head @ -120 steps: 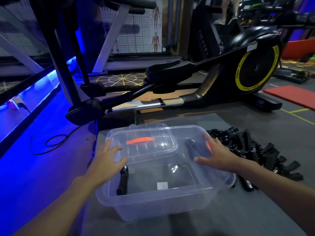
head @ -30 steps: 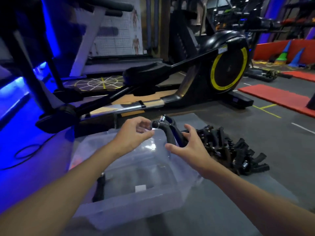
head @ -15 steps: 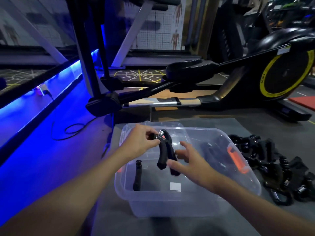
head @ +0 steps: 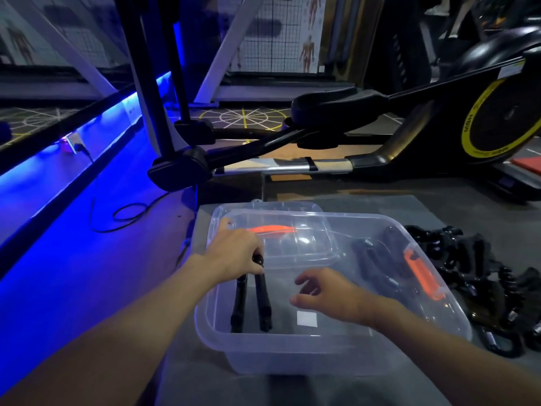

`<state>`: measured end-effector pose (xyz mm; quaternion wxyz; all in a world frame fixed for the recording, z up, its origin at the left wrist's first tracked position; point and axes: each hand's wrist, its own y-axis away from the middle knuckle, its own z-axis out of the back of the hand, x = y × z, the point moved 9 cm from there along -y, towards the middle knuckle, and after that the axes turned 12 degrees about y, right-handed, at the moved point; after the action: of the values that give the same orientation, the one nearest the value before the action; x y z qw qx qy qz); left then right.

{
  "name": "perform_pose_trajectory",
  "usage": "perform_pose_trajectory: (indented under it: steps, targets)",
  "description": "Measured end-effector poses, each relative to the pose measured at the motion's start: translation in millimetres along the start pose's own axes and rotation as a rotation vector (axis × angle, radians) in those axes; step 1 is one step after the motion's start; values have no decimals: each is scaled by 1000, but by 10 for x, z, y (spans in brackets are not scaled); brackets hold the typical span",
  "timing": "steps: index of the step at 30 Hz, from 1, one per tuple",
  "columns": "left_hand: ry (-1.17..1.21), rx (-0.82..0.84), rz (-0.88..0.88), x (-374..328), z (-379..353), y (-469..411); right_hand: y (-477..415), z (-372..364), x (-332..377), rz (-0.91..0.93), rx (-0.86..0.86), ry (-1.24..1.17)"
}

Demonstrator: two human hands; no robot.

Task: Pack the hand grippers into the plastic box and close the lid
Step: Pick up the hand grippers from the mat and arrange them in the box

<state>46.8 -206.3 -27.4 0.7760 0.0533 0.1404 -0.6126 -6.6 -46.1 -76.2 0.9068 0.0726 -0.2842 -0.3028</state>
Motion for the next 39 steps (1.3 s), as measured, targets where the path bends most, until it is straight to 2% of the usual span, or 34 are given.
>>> perform_pose_trajectory:
  steps: [3, 6, 14, 23, 32, 39]
  targets:
    - [25, -20, -8, 38, 36, 35, -248, -108, 122, -5, 84, -159]
    - [109, -52, 14, 129, 70, 61, -440, -280, 262, 42, 237, -188]
    - [160, -75, 58, 207, 51, 74, -571, -456, 501, 155, 434, -348]
    - [312, -155, 147, 255, 149, 134, -504, -418, 565, 191, 294, -316]
    - [518, -163, 214, 246, 199, 187, -529, -381, 608, 174, 191, -539]
    - [518, -177, 140, 294, 189, 200, -602, -497, 520, 124, 248, -497]
